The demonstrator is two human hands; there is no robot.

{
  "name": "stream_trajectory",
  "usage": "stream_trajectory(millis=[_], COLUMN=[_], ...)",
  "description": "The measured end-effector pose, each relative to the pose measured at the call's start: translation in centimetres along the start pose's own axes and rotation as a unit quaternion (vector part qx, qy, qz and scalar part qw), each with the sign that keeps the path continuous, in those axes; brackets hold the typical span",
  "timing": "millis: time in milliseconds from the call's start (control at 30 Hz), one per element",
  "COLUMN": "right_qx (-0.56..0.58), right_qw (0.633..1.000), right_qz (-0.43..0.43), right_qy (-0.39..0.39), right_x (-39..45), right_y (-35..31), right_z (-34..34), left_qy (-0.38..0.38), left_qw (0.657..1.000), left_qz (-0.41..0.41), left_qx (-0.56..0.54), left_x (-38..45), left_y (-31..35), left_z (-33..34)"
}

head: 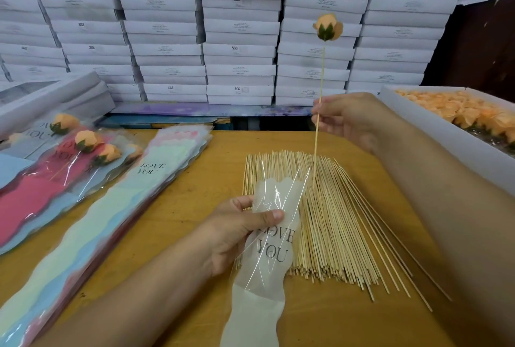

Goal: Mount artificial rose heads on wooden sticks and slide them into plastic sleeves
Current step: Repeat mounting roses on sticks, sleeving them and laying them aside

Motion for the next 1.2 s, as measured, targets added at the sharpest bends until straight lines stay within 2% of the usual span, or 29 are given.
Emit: stream_trajectory(millis=[433, 1200], right_qx=[-0.011, 0.006], right_qw=[0.998, 0.999], right_qz=[-0.003, 0.037], right_qy=[0.061, -0.037], right_x=[1.8, -1.4], right_y=[-0.8, 3.9], right_z=[-0.5, 3.9], left_qy=[-0.006, 0.051], left_qw=[1.000, 0.998], left_qz=[-0.001, 0.012], left_qx=[-0.008, -0.028], left_x=[-0.1, -0.6], left_y=[-0.2, 0.5], left_z=[-0.2, 0.0])
Point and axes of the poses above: each hand's wrist, its own x-axis towards the middle knuckle, its own z-axis out of the palm, y = z × x, the point moved 3 cm from there along x, towards the middle knuckle, and after that the axes turned 4 degrees about -y, right-handed, at the moved point
